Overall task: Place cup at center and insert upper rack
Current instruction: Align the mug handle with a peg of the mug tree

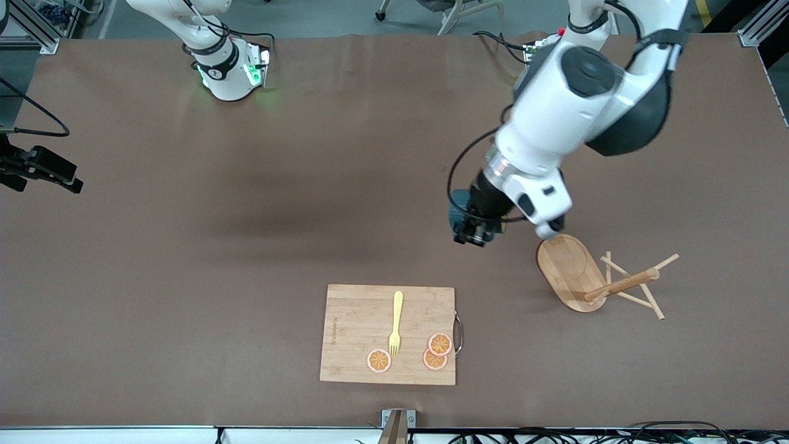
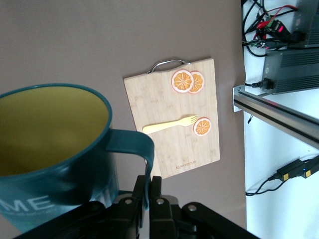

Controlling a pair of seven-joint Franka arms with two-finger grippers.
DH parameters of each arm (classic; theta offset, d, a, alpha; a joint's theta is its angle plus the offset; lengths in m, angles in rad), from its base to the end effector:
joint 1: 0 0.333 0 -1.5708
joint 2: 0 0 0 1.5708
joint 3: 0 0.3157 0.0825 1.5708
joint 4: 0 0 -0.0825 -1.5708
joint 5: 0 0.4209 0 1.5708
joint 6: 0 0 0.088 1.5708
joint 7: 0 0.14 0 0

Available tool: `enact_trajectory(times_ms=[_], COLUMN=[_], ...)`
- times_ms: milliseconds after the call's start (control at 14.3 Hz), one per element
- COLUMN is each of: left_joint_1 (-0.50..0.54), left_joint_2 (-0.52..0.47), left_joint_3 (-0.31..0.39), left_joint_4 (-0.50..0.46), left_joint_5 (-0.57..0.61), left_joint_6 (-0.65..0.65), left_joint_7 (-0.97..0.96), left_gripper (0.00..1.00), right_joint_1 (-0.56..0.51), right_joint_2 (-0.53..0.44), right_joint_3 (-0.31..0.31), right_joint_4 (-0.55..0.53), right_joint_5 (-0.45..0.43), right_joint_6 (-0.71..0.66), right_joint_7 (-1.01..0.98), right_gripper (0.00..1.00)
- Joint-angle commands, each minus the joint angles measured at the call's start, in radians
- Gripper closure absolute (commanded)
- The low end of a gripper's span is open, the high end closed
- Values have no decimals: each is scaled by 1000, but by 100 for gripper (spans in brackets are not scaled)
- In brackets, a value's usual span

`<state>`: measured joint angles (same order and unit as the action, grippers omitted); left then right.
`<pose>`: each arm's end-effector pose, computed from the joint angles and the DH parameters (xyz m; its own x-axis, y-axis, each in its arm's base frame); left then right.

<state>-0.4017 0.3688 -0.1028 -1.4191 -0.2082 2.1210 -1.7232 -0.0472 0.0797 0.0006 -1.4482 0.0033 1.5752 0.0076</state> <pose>0.6533 -0.3656 0.4874 0.2851 0.9158 -0.2828 0.9391 -0.2078 0.2736 0.6182 -0.0284 0.6059 0.9974 -0.0541 0.0473 -0.0540 -0.9985 -0.0037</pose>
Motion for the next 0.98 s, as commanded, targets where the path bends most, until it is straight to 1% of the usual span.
enact_trajectory(times_ms=[0,140,210,350,419,629,839,909], left_joint_1=[70,109,134,167,173,213,254,267], left_joint_2=[-33,-47,-59,-91,-102,-132,-198,-220], left_joint_3=[-12,-12,-12,-12,-12,-12,-11,-11], left_joint_4=[-75,-118,-142,-188,-205,-259,-371,-401], left_joint_5=[-141,-219,-281,-354,-364,-370,-434,-436], left_joint_6=[14,13,10,4,4,-19,-29,-29], left_joint_7=[134,216,275,359,373,428,557,579], left_gripper=[100,100,100,100,100,100,100,100], right_joint_1=[-25,-77,-104,-141,-149,-152,-125,-123], right_joint_2=[-17,-14,-9,-3,-5,-5,0,0], right_joint_3=[-2,-2,-2,-2,-4,-2,4,4], right_joint_4=[-20,-21,-21,-21,-21,-21,-23,-23], right_joint_5=[9,10,12,55,69,70,69,69], right_joint_6=[8,6,5,0,-9,-27,-11,-11], right_joint_7=[-62,-154,-194,-268,-268,-270,-259,-259], right_gripper=[0,0,0,0,0,0,0,0])
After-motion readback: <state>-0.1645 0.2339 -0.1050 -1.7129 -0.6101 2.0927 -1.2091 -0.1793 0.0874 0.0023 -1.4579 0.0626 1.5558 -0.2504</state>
